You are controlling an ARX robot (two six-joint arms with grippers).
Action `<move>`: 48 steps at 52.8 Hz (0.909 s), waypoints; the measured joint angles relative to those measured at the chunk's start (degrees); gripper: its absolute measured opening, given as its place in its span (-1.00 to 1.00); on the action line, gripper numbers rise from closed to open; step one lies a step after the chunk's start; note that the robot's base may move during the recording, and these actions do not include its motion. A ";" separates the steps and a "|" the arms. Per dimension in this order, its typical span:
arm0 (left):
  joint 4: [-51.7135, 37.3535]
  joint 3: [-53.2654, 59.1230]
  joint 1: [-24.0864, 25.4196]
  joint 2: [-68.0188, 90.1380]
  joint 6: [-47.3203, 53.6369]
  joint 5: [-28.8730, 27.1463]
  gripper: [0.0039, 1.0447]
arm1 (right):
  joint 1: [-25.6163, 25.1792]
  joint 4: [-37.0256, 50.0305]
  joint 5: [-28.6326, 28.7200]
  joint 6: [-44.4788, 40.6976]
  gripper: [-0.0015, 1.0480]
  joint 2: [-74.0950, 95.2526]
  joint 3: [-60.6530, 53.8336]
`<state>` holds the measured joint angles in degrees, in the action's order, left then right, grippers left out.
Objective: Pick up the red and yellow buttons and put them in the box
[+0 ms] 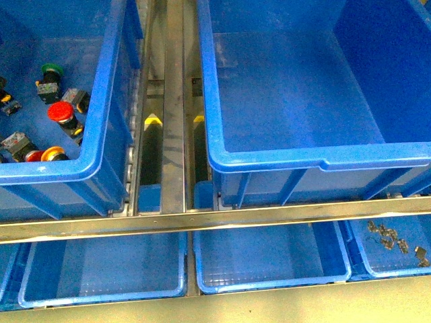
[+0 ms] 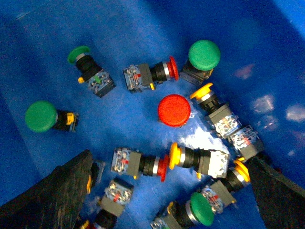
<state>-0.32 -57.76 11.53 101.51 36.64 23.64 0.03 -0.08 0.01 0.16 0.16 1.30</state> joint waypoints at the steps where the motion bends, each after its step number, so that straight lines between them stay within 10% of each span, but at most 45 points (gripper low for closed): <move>1: 0.09 -0.85 -0.22 1.14 0.57 0.00 0.85 | 0.00 0.00 0.00 0.00 0.88 0.00 0.00; 48: 9.77 -25.90 -3.82 30.05 9.31 1.51 0.85 | 0.00 0.00 0.00 0.00 0.88 0.00 0.00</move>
<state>9.45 -83.66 7.70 131.57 45.95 25.15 0.03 -0.08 0.01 0.16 0.16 1.30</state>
